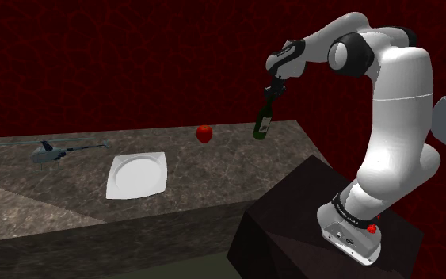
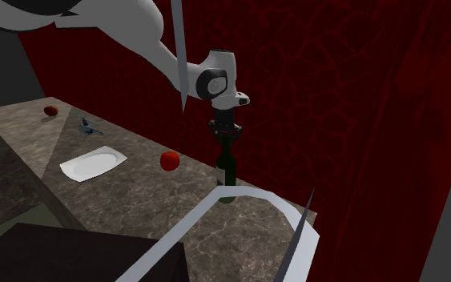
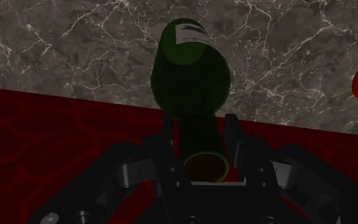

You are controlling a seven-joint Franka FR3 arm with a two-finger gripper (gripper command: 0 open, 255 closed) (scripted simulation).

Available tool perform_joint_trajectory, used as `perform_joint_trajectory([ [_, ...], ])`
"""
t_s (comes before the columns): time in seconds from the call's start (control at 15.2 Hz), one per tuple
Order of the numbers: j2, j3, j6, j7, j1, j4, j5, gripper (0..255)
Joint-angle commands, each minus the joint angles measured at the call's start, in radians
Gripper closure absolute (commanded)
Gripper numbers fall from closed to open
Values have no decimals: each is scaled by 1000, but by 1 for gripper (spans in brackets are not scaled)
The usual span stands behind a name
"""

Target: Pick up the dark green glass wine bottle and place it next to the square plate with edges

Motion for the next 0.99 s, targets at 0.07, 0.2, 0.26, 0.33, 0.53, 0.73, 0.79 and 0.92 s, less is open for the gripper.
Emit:
perform_joint_trajectory([
  [0.07,0,0,0,0,0,0,0,255],
  [0.2,0,0,0,0,0,0,0,255],
  [0.26,0,0,0,0,0,0,0,255],
  [0.33,0,0,0,0,0,0,0,255],
  [0.53,-17,-5,-18,4,3,2,-6,255],
  [0.73,-40,-12,-46,11,8,7,-16,255],
  [0.79,-48,-14,-56,13,9,9,-19,255],
  [0.92,-63,-18,-75,17,12,13,-26,255],
])
